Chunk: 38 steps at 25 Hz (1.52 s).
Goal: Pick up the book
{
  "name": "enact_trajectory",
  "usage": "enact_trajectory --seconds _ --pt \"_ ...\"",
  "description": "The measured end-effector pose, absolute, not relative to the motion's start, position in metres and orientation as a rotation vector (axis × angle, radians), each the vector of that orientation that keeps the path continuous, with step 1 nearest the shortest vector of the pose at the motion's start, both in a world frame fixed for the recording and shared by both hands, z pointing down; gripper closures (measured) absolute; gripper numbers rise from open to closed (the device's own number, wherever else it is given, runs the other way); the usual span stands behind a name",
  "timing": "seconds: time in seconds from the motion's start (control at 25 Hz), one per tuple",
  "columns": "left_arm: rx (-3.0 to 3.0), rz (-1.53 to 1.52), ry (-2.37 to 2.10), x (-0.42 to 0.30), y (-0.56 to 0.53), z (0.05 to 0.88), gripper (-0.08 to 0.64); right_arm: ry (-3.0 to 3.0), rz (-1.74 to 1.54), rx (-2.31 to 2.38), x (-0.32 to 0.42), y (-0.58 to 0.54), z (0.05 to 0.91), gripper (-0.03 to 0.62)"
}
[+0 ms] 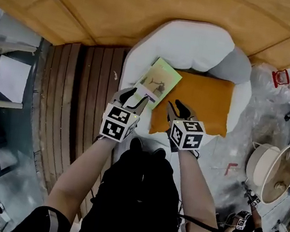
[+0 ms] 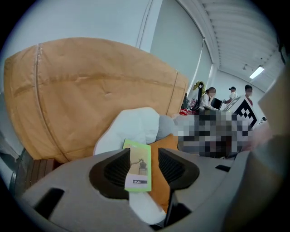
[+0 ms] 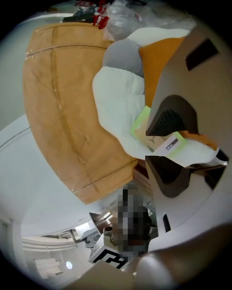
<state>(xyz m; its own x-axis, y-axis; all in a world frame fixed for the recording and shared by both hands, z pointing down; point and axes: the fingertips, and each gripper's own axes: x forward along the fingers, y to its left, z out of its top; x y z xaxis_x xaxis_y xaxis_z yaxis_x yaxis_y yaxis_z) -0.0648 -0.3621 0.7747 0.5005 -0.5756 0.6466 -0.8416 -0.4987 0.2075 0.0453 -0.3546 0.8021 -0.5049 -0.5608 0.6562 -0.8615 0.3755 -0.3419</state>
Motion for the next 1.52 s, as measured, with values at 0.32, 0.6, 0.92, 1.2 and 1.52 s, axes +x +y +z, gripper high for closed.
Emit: enact_trajectory --seconds 0.32,0.6,0.92,1.2,1.52 --pt "2.187 0.838 -1.063 -0.062 -0.393 0.936 0.263 -2.082 1.138 1.234 0.042 -0.372 0.970 0.336" --pt "2.171 1.034 -1.023 -0.059 -0.404 1.014 0.190 -2.036 1.292 1.233 0.037 -0.378 1.041 0.321" --pt "2.165 1.081 -0.966 -0.064 -0.419 1.037 0.175 -2.140 1.587 1.253 0.032 -0.405 1.054 0.316" --pt "2.104 1.069 -0.987 -0.057 -0.408 1.041 0.164 -2.144 1.506 1.284 0.030 -0.403 1.052 0.322" --pt "2.086 1.058 -1.018 -0.052 -0.392 1.007 0.167 -2.138 1.447 1.308 0.039 -0.399 1.009 0.371"
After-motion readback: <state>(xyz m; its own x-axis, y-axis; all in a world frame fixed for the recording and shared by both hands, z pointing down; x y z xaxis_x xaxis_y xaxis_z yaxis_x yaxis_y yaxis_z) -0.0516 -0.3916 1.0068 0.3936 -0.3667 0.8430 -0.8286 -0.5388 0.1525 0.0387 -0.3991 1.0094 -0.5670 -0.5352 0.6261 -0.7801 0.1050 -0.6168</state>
